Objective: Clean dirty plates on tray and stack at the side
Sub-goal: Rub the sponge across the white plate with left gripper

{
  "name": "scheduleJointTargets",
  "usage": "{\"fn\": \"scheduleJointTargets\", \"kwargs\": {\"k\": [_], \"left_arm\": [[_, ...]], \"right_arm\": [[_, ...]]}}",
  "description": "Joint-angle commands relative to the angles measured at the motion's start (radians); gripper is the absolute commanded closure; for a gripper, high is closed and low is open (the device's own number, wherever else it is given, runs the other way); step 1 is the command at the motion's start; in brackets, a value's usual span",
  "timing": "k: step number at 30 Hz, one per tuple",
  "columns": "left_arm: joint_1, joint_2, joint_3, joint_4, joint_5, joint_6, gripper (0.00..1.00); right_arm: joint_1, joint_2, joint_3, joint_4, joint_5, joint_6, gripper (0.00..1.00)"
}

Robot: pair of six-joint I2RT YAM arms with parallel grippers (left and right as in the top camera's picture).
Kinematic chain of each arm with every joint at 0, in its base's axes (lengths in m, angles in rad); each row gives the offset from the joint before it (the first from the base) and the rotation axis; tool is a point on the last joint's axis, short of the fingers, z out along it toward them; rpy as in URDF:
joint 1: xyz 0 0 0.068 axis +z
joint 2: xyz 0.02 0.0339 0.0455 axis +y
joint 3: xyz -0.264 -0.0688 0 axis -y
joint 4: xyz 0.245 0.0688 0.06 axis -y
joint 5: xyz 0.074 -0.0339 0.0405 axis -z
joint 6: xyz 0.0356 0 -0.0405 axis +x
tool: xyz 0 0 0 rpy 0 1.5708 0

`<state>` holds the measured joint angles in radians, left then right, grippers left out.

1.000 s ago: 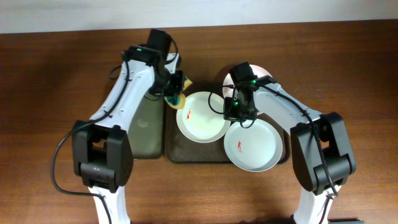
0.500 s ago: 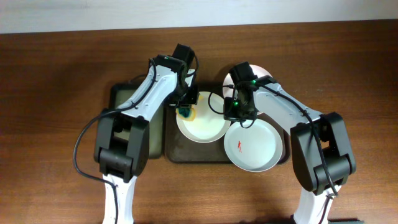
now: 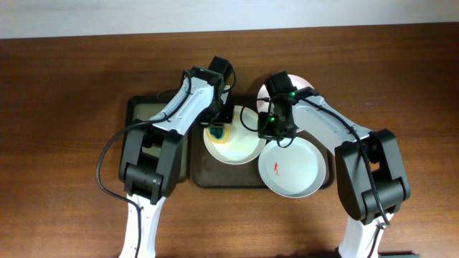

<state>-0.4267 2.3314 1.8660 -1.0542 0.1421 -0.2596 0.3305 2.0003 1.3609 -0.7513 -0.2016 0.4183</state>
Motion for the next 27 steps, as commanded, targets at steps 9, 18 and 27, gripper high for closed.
{"fn": "scheduleJointTargets", "kwargs": {"k": [9,18,27], "left_arm": [[-0.066,0.145,-0.068,0.032,0.062,-0.006,1.00],[-0.091,0.146,-0.082,0.014,0.362,0.085,1.00],[-0.023,0.115,-0.061,0.010,0.610,0.149,1.00]], "right_arm": [[0.003,0.005,-0.004,0.006,-0.010,-0.002,0.96],[0.003,0.005,-0.004,0.008,-0.024,-0.003,0.96],[0.003,0.005,-0.004,0.008,-0.024,-0.003,0.96]]}}
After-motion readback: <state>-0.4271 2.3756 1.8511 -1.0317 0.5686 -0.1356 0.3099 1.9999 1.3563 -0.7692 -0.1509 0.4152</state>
